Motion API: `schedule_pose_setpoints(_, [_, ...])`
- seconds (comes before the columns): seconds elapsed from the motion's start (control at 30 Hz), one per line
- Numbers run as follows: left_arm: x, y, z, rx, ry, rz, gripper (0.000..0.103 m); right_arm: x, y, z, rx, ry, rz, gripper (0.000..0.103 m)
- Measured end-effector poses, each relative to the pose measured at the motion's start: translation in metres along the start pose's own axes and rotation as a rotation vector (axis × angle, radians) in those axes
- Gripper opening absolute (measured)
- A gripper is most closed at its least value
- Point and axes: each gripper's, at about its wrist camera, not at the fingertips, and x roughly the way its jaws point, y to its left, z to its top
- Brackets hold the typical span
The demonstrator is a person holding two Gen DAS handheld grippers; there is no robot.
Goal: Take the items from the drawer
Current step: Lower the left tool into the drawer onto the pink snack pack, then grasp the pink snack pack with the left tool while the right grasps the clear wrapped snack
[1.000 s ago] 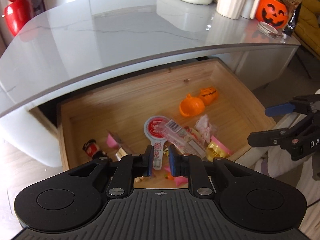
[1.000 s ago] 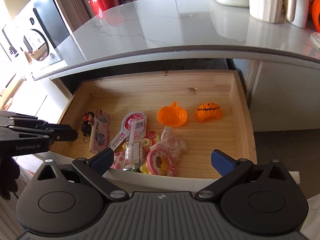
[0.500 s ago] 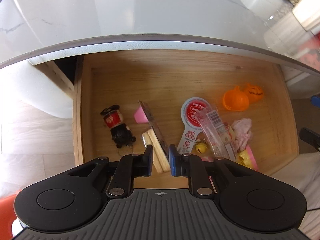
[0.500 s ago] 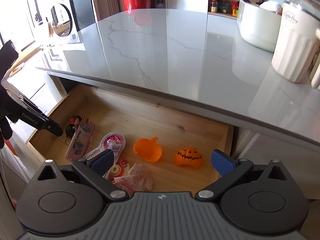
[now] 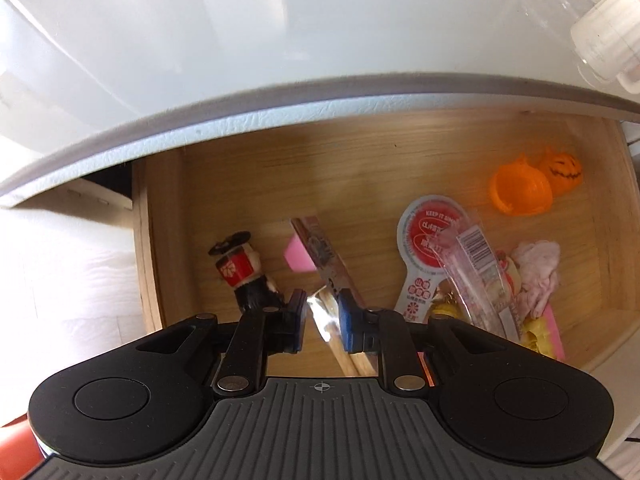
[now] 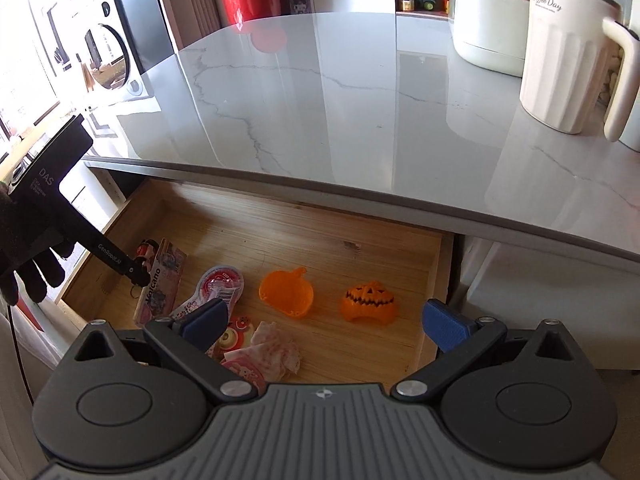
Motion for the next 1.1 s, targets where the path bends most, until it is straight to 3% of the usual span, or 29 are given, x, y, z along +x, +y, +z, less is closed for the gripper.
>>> schedule_pose_setpoints(0.13, [0.009,-0.004,-0.003,0.004,0.043,-0.02,0.02,-0.001,0.005,0.0,-0.017,-0.007,0.001,0.103])
schedule_pose_setpoints(0.2, [0.014,-0.004,-0.005,0.003,0.054,-0.008,0.031,-0.001,0.007,-0.001,-0.023,-0.007,-0.003,0.103])
schedule_pose_setpoints(0.43, [0.015,0.003,-0.008,-0.001,0.054,-0.023,0.031,0.001,0.009,-0.003,-0.035,0.002,-0.013,0.103])
schedule_pose_setpoints(0.6, [0.019,-0.015,-0.006,0.122,0.083,-0.04,0.035,0.002,0.011,-0.002,-0.04,0.004,-0.015,0.103])
schedule_pose_setpoints(0.8, [0.028,-0.036,-0.004,0.234,0.119,0.0,0.041,0.005,0.013,-0.004,-0.044,0.013,-0.028,0.103])
schedule_pose_setpoints(0.97, [0.023,-0.053,-0.007,0.302,0.105,0.035,0.037,0.003,0.018,-0.005,-0.078,-0.009,-0.042,0.103])
schedule_pose_setpoints(1.0, [0.019,-0.055,-0.009,0.319,0.095,0.029,0.031,0.001,0.018,-0.004,-0.084,-0.016,-0.036,0.103])
schedule_pose_setpoints(1.1, [-0.011,-0.052,-0.021,0.37,0.01,-0.026,0.026,0.0,0.014,0.004,-0.044,0.013,0.011,0.103])
